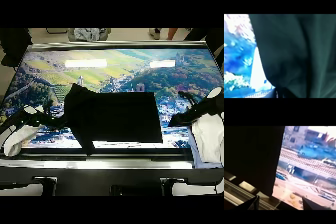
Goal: Fold the shirts.
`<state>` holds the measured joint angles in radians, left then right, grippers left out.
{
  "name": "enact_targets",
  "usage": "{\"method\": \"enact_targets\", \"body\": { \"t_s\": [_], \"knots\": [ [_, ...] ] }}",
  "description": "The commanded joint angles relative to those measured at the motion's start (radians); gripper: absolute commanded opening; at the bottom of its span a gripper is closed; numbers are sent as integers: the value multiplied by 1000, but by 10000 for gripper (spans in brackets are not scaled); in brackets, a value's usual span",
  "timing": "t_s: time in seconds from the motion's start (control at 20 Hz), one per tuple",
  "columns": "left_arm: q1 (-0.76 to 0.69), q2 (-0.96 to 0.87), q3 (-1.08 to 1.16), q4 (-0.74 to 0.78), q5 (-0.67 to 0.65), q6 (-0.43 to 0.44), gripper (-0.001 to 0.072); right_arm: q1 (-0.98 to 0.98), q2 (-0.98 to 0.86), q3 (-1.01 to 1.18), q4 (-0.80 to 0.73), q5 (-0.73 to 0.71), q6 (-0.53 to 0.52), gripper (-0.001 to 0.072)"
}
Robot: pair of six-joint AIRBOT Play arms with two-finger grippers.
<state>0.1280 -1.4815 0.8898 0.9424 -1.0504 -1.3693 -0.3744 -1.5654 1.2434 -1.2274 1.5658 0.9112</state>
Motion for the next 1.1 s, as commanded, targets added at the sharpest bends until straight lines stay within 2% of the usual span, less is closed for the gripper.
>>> {"method": "enact_targets", "body": {
  "t_s": [0.0,0.15,0.3,0.45,0.55,0.65,0.7,0.9,1.05],
  "knots": [
    [-11,-6,-3,0,37,-17,26,0,7,-121,-8,-25,-7,648],
    [-11,4,-3,0,37,-4,25,0,8,-219,14,-77,-10,645],
    [-11,23,-3,0,16,21,25,0,8,-289,156,-162,-12,620],
    [-10,40,2,0,13,28,25,0,8,-343,199,-190,5,596],
    [-10,40,22,0,11,35,26,0,8,-349,205,-205,29,465],
    [-10,40,61,0,-5,35,26,0,8,-349,228,-203,31,110],
    [-10,40,92,0,-26,35,26,0,9,-349,249,-198,25,46],
    [-10,44,243,12,-151,43,25,0,55,-291,291,-181,-87,42],
    [-9,127,423,60,-227,43,23,-3,188,-79,291,-178,-115,41]
  ]
}}
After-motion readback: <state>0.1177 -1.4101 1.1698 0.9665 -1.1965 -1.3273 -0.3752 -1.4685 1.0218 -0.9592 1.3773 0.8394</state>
